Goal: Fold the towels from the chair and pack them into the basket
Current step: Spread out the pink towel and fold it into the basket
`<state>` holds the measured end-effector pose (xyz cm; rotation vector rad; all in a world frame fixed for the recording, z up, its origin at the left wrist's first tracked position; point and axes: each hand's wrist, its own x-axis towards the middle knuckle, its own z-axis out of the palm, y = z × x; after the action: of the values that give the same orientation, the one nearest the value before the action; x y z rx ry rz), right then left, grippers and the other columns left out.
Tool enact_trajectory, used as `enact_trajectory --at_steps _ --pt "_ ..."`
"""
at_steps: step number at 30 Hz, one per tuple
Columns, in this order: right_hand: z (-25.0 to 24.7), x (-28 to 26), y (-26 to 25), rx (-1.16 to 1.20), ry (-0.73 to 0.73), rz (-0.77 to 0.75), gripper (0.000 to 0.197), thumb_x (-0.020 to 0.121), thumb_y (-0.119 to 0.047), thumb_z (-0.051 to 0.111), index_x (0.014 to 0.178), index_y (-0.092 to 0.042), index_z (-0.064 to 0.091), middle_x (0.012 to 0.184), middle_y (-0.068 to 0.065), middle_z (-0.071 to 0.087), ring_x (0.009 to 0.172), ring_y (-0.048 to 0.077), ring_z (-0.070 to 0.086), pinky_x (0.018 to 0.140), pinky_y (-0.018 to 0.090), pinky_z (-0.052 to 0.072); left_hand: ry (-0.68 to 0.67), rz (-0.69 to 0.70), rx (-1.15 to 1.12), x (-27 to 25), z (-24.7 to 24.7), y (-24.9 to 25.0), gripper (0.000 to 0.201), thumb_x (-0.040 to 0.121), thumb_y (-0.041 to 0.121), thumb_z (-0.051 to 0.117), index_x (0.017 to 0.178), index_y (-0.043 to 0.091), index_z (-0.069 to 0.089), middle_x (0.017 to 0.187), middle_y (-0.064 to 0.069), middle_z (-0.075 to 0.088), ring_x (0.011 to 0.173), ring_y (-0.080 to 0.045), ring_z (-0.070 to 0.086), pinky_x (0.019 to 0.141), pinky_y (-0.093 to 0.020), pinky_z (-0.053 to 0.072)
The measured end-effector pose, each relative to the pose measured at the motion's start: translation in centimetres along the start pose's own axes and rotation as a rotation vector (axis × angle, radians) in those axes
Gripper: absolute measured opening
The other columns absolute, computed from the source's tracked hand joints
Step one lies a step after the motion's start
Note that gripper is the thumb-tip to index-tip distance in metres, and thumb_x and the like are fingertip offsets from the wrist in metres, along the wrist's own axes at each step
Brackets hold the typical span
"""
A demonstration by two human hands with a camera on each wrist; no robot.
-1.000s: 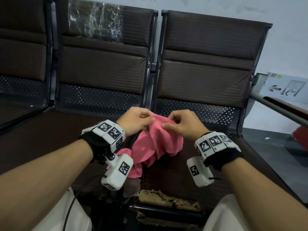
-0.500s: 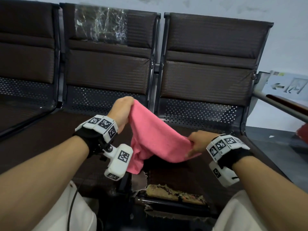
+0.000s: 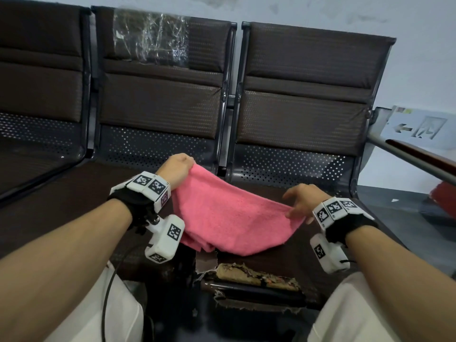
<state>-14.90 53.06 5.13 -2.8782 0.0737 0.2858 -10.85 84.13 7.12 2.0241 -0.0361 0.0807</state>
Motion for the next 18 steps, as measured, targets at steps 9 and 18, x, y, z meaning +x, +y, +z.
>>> enact_trajectory --at_steps 9,18 --pt "0.0 0.2 0.6 -0.127 0.083 -0.021 0.019 0.082 -0.030 0.073 0.093 -0.016 0.068 0.089 -0.003 0.061 0.085 0.012 0.056 0.072 0.025 0.042 0.067 0.204 0.286 0.1 -2.1 -2.0 0.013 0.087 0.015 0.065 0.095 0.010 0.073 0.096 -0.005 0.071 0.088 -0.011 0.059 0.079 -0.018 0.039" --pt "0.3 0.1 1.2 -0.238 0.007 0.049 0.021 0.080 -0.018 0.071 0.101 -0.021 0.072 0.097 -0.001 0.069 0.093 0.016 0.064 0.086 0.031 0.054 -0.093 0.164 0.666 -0.3 -1.9 -2.2 0.018 0.084 0.027 0.068 0.100 0.017 0.072 0.100 -0.009 0.066 0.105 -0.024 0.057 0.084 -0.027 0.041"
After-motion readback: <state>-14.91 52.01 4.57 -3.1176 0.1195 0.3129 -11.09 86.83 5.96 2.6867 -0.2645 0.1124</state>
